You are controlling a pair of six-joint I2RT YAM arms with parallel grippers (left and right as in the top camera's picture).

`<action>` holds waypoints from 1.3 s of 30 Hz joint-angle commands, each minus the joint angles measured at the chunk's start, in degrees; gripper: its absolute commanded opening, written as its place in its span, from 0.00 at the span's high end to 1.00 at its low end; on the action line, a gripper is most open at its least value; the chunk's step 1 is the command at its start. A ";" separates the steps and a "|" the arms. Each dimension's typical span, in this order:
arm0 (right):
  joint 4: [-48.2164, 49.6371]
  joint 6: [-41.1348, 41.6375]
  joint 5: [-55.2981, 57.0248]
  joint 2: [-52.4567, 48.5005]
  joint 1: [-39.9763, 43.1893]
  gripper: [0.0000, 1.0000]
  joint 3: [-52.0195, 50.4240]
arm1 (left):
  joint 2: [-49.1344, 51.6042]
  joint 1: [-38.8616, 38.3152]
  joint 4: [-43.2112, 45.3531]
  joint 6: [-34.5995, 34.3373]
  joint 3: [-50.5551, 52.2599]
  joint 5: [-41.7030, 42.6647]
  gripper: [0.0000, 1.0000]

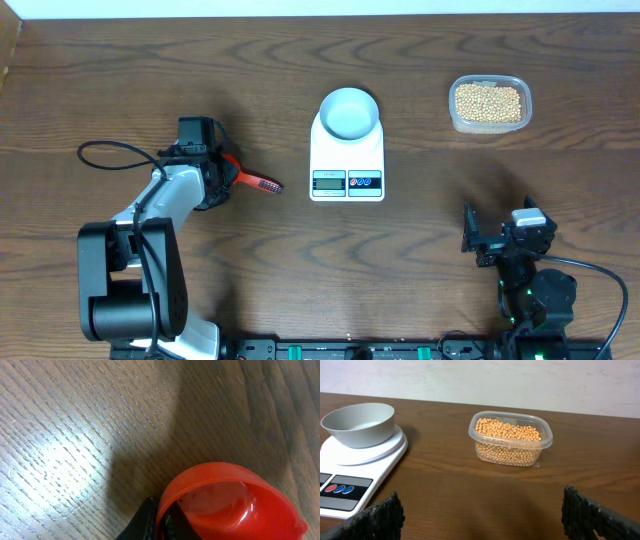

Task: Scoop item into bowl and weigh 50g on scale
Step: 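Lower the left gripper and grasp the red scoop's cup rim, then lift the red scoop with the left gripper toward the scale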

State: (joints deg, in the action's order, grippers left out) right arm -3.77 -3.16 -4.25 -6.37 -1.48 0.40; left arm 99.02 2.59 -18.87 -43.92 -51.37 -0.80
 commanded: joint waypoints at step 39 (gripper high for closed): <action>-0.15 0.33 -0.17 -0.02 -0.28 0.01 -0.09 | -15.21 0.24 -1.79 -2.54 -0.28 5.07 0.93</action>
State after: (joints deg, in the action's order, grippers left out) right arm -3.77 -3.16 -4.25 -6.37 -1.48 0.40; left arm 85.23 2.59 -20.43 -45.50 -51.37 1.41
